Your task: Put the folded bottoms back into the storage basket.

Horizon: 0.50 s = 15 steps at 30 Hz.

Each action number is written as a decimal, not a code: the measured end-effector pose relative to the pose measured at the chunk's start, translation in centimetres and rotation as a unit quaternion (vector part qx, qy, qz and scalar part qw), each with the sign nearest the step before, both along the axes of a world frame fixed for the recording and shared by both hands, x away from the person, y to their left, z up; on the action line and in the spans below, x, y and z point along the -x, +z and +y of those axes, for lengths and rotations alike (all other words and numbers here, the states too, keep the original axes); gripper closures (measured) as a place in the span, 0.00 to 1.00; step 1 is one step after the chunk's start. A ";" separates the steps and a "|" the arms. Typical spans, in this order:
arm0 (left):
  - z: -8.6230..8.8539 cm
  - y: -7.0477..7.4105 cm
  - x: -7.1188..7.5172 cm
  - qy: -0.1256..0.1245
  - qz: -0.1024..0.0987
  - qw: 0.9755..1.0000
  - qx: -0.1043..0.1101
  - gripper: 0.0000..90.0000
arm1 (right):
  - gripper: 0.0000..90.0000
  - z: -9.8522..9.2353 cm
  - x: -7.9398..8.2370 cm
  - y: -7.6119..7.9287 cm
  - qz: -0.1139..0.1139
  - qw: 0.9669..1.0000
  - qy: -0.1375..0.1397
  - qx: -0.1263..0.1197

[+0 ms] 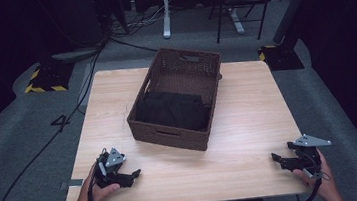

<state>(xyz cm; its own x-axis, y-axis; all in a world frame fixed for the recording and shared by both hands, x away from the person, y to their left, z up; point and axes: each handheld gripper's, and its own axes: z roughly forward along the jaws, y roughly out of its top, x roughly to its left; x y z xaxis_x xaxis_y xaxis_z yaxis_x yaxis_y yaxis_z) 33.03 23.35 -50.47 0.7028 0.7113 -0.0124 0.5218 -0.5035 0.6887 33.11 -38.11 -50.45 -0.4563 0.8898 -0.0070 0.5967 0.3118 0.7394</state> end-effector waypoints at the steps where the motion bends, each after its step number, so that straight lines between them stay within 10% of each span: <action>1: 0.0 0.0 0.0 -0.001 0.000 1.000 0.000 0.16 | 0.18 0.0 0.0 0.0 0.000 1.000 0.000 0.000; 15: -0.2 0.0 -0.2 0.006 -0.001 1.000 -0.001 0.16 | 0.18 0.0 0.0 0.0 0.000 1.000 0.000 0.000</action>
